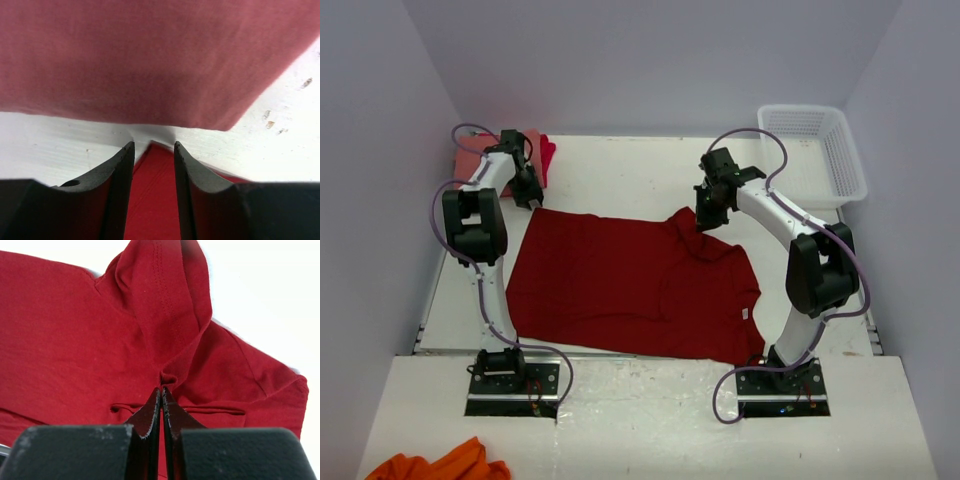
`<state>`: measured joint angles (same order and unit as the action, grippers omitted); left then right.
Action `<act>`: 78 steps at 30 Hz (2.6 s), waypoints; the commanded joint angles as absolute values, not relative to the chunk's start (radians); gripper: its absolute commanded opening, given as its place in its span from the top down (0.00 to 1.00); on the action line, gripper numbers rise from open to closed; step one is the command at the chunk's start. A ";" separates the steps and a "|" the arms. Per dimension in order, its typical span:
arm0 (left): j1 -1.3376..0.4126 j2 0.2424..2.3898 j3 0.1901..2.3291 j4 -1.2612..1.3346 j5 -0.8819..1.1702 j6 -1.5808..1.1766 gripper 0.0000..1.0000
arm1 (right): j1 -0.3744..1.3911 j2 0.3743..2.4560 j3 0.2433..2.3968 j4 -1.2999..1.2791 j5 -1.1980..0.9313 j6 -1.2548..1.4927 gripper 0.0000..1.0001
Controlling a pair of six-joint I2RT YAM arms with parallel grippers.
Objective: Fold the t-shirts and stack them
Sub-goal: Grap the side of the flattened tshirt furthest away from the robot with both arms
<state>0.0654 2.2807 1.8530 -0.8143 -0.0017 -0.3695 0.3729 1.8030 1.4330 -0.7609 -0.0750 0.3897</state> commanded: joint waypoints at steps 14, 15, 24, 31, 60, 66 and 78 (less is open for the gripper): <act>0.063 2.290 1.753 -0.773 0.114 -0.353 0.82 | 0.373 1.750 1.462 -0.764 -0.089 0.414 1.00; 0.061 2.290 1.752 -0.778 0.106 -0.353 0.86 | 0.371 1.752 1.463 -0.765 -0.092 0.414 1.00; 0.061 2.197 1.698 -0.770 0.065 -0.364 1.00 | 0.371 1.764 1.465 -0.773 -0.051 0.419 1.00; 0.061 2.033 1.648 -0.770 0.018 -0.368 1.00 | 0.367 1.733 1.502 -0.813 -0.002 0.400 1.00; 0.117 1.706 1.588 -0.773 -0.009 -0.380 1.00 | 0.242 1.718 1.726 -0.957 0.092 0.342 1.00; 0.091 1.821 1.602 -0.795 0.007 -0.348 0.82 | 0.235 1.743 1.767 -0.959 0.032 0.341 1.00; 0.023 1.969 1.555 -0.716 -0.032 -0.370 0.38 | 0.236 1.747 1.692 -0.904 -0.028 0.357 1.00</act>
<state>0.0559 1.9457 1.5372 -0.7597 -0.0086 -0.3744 0.2352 1.7477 1.6947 -0.9348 0.0032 0.3584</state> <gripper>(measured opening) 0.606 0.006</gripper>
